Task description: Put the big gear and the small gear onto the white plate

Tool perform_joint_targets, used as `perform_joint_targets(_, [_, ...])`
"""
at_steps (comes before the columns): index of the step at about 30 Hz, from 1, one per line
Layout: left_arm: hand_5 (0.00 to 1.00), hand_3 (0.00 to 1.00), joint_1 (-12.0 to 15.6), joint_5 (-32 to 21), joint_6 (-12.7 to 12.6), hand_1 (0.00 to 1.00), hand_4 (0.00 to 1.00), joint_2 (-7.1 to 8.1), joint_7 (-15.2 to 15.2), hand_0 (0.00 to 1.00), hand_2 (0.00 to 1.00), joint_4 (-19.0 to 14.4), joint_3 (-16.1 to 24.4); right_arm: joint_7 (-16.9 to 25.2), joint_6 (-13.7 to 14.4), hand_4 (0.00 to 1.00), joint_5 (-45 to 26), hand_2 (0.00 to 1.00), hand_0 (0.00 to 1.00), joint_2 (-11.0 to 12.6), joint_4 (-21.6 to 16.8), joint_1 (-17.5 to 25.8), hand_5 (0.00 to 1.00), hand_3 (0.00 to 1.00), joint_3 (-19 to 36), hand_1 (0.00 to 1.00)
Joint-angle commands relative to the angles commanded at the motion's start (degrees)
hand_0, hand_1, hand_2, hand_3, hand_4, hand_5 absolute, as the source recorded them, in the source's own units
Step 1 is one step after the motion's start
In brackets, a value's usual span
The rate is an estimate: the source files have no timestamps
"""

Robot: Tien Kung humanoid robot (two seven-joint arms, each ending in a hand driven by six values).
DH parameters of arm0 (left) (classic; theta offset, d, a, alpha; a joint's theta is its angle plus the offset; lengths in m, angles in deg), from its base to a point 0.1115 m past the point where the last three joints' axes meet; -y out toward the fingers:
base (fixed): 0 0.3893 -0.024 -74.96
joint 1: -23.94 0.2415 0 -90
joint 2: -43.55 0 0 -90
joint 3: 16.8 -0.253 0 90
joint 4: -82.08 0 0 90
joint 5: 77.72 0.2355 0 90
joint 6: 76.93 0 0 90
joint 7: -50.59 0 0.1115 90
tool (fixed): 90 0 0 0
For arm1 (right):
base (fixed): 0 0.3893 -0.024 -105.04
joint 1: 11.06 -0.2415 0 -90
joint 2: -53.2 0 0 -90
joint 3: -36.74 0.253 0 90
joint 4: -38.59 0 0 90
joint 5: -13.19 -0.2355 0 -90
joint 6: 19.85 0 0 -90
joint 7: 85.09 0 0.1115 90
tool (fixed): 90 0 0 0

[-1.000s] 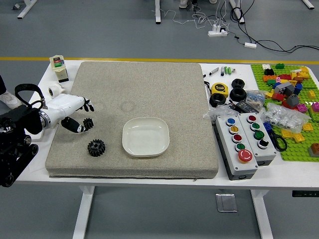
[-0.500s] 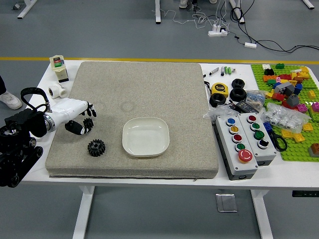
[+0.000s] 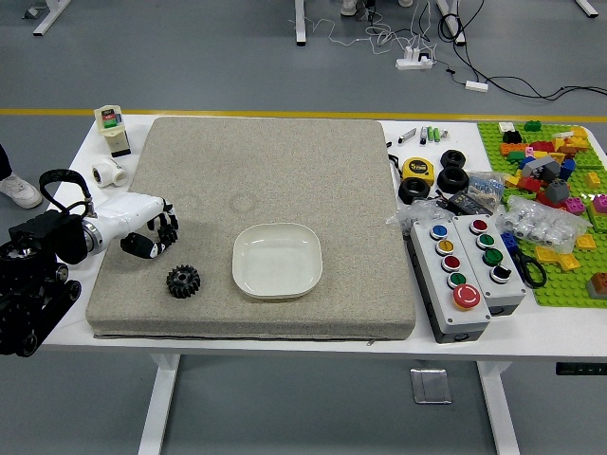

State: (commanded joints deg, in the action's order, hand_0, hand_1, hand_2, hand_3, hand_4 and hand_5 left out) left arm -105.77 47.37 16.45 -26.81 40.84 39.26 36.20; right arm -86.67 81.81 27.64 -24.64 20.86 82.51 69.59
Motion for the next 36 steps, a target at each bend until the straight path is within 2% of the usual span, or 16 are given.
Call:
perform_joint_targets(5, [0.002,0.543,0.25,-0.45,-0.17,0.459,0.383,0.13,0.00,0.319,0.516,-0.52,0.38,0.02,-0.02,0.949,0.10,0.845,0.771,-0.01,0.01,0.01,0.800,0.795,0.14,0.812])
perform_joint_targets(6, [0.002,0.542,0.28,-0.47,-0.19,0.452,0.349,0.14,0.01,0.305,0.507,-0.60,0.48,0.03,-0.02,0.950,0.11,0.845,0.771,-0.01,0.01,0.02,0.801,0.795,0.16,0.812])
perform_joint_targets(8, [0.002,0.542,0.41,-0.51,-0.23,0.452,0.349,0.23,0.05,0.305,0.507,-1.21,0.92,0.03,-0.03,0.950,0.16,0.845,0.771,-0.03,0.01,0.02,0.801,0.795,0.27,0.812])
perform_joint_targets(14, [0.002,0.545,1.10,-1.43,-0.60,0.453,0.373,0.69,0.43,0.304,0.508,-5.84,1.77,0.06,-0.06,0.950,0.15,0.845,0.771,-0.09,0.04,0.14,0.801,0.796,0.36,0.812])
perform_joint_targets(17, [0.002,0.545,1.33,-2.07,-0.83,0.453,0.373,0.80,0.78,0.304,0.508,-9.51,1.08,0.09,-0.07,0.950,0.11,0.845,0.771,-0.09,0.05,0.22,0.801,0.796,0.32,0.812])
perform_joint_targets(24, [0.002,0.546,1.70,-4.30,-0.72,0.453,0.382,0.54,1.65,0.304,0.508,-20.23,-3.61,0.14,-0.07,0.951,0.15,0.844,0.771,-0.11,0.07,0.42,0.801,0.795,0.35,0.812])
perform_joint_targets(25, [0.020,0.558,1.69,-4.38,-0.70,0.467,0.455,0.53,1.68,0.312,0.522,-21.22,-4.06,0.14,-0.07,0.951,0.14,0.844,0.771,-0.12,0.07,0.43,0.801,0.796,0.34,0.812])
perform_joint_targets(29, [0.020,0.558,1.14,-4.91,-0.11,0.467,0.455,0.57,1.99,0.312,0.522,-25.99,-8.72,0.13,-0.05,0.951,0.13,0.844,0.771,-0.10,0.03,0.55,0.801,0.796,0.32,0.812])
perform_joint_targets(30, [0.020,0.558,1.02,-4.76,0.10,0.467,0.455,0.58,2.01,0.312,0.522,-26.53,-9.67,0.13,-0.05,0.951,0.15,0.844,0.771,-0.09,0.02,0.56,0.801,0.796,0.31,0.812])
perform_joint_targets(31, [0.087,0.578,0.82,-4.31,0.42,0.496,0.599,0.56,2.02,0.332,0.550,-26.85,-10.69,0.12,-0.05,0.951,0.17,0.844,0.772,-0.07,0.02,0.58,0.802,0.796,0.29,0.811])
perform_joint_targets(36, [0.087,0.578,0.18,-2.23,1.15,0.496,0.599,0.31,1.87,0.332,0.550,-25.88,-14.24,0.14,-0.03,0.951,0.30,0.844,0.772,-0.01,0.01,0.63,0.802,0.796,0.34,0.811])
